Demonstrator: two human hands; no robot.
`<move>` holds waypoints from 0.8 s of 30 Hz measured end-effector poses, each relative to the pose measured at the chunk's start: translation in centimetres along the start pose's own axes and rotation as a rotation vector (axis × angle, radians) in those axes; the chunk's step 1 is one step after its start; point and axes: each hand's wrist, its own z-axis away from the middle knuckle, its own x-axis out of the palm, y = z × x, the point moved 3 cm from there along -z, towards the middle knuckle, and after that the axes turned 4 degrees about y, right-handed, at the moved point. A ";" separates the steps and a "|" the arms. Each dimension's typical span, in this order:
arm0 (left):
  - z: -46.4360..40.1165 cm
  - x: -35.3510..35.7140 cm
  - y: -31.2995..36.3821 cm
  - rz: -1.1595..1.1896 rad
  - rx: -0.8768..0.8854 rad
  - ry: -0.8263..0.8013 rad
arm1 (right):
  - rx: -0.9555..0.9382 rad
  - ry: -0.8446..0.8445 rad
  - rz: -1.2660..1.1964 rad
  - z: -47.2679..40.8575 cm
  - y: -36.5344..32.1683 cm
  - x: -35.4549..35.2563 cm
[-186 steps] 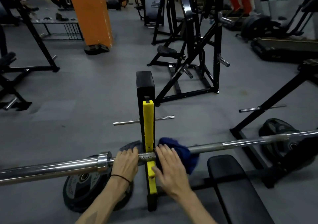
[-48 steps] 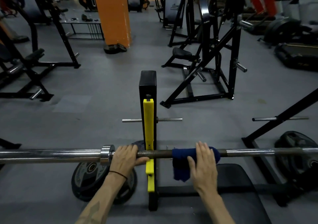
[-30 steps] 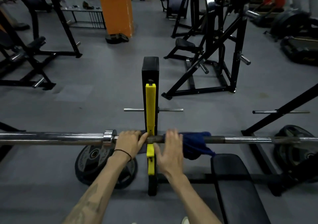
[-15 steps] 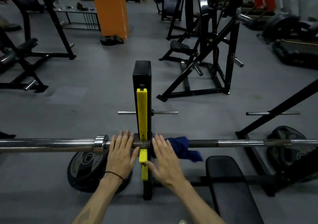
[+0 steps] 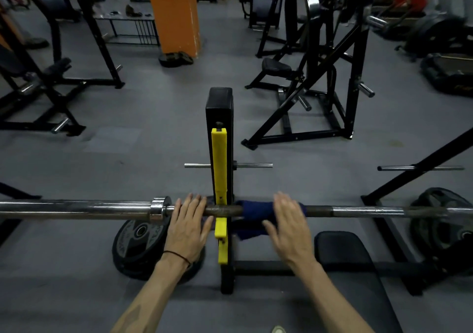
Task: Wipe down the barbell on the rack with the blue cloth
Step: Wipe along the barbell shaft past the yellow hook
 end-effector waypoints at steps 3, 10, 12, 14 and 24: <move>-0.2 0.1 0.1 -0.018 0.008 0.019 | 0.442 0.087 -0.114 0.1 -2.0 0.2; -0.1 1.0 0.1 -0.006 0.007 0.085 | -0.158 -0.139 -0.117 -0.5 -5.1 0.9; -0.1 1.1 0.1 -0.014 0.022 0.089 | -0.032 -0.032 -0.044 0.2 -0.9 -0.3; -0.2 1.2 0.0 -0.034 0.037 0.097 | 0.282 0.038 -0.060 0.8 -0.6 -0.8; -3.3 1.1 -0.5 -0.030 0.125 0.107 | -0.053 -0.082 -0.051 0.3 -0.2 -0.5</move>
